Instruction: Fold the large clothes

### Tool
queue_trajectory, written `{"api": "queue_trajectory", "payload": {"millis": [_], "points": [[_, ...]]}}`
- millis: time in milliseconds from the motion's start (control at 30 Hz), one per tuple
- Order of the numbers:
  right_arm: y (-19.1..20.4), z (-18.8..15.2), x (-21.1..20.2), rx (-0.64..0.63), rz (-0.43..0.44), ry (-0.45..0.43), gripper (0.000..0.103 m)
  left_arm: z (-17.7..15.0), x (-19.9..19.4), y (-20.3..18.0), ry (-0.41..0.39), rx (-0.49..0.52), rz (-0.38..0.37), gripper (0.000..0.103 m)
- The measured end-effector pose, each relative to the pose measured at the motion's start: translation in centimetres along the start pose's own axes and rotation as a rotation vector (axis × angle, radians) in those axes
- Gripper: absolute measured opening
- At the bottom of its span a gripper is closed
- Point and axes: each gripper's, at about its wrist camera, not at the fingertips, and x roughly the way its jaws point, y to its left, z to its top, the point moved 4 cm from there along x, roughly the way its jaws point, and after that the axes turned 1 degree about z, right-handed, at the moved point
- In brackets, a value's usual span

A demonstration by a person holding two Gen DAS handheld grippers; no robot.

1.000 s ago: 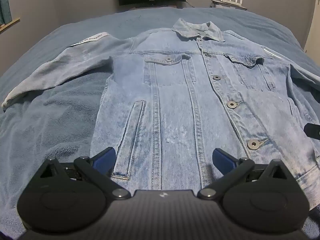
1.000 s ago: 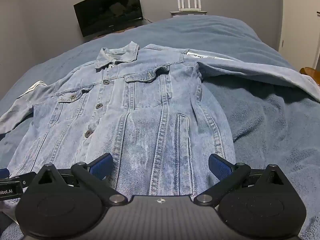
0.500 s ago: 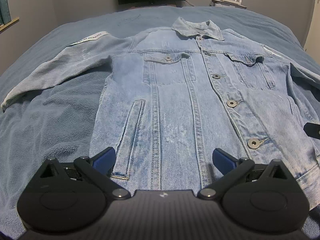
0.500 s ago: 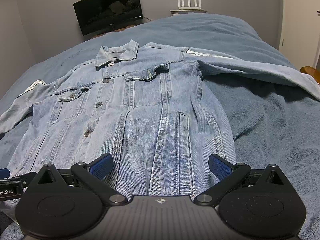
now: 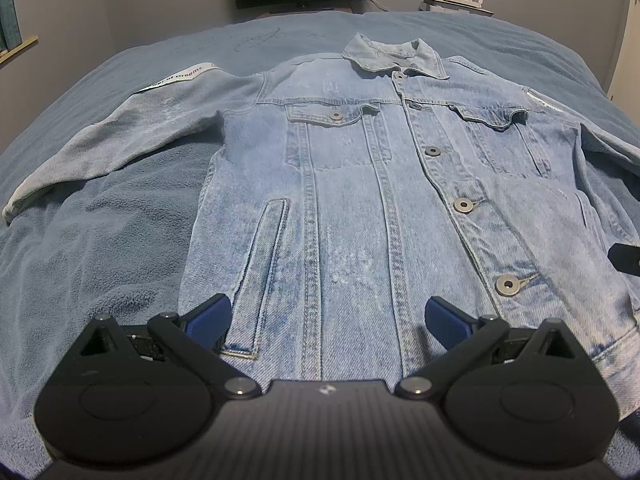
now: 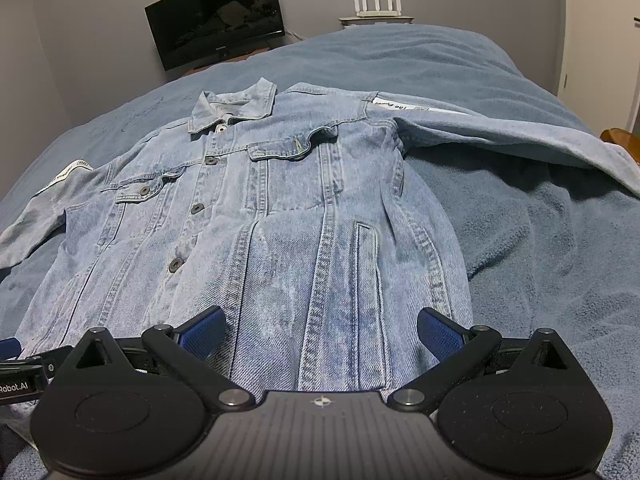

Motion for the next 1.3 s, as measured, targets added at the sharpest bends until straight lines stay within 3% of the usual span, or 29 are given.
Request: {"api": "queue_trajectory", "payload": {"millis": [1300], "points": [[-0.56,0.36,0.32,0.019,0.003,0.016,0.103,0.04,0.00,-0.09,0.001,0.000,0.002,0.103]]}}
